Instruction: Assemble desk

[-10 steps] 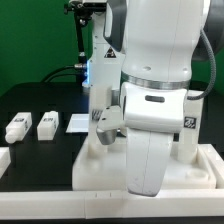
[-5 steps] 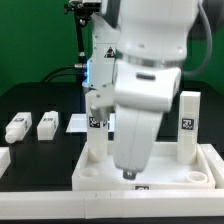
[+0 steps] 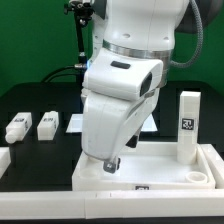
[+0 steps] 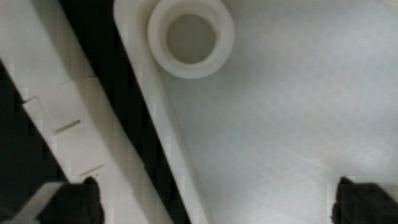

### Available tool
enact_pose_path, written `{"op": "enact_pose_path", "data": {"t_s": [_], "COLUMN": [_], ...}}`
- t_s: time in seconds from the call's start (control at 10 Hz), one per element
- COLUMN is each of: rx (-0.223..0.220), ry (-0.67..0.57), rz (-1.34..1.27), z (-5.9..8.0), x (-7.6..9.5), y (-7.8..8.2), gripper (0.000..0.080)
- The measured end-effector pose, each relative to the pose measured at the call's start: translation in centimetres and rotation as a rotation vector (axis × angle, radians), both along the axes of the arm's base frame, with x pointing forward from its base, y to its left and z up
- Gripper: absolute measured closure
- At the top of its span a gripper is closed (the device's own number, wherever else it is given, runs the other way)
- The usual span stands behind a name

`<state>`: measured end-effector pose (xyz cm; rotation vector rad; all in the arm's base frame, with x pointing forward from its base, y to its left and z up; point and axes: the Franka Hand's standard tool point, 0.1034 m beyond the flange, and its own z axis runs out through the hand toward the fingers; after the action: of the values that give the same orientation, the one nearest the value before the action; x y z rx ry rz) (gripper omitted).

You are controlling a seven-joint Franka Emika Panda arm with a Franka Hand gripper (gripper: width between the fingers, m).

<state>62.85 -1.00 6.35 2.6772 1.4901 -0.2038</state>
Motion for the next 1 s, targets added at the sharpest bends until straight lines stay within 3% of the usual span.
{"op": "enact_pose_path", "data": {"t_s": [0.2, 0.6, 1.0], "rx": [-0.016, -0.049, -0.072], "ry": [0.024, 0.012, -0.033], "rz": [-0.085, -0.289, -0.537], "z": [1.2, 5.3, 4.7], "x": [0.1, -1.2, -1.4], "y": [-1.3, -9.5, -8.9], "gripper": [0.0150, 0.0150, 0.0150]}}
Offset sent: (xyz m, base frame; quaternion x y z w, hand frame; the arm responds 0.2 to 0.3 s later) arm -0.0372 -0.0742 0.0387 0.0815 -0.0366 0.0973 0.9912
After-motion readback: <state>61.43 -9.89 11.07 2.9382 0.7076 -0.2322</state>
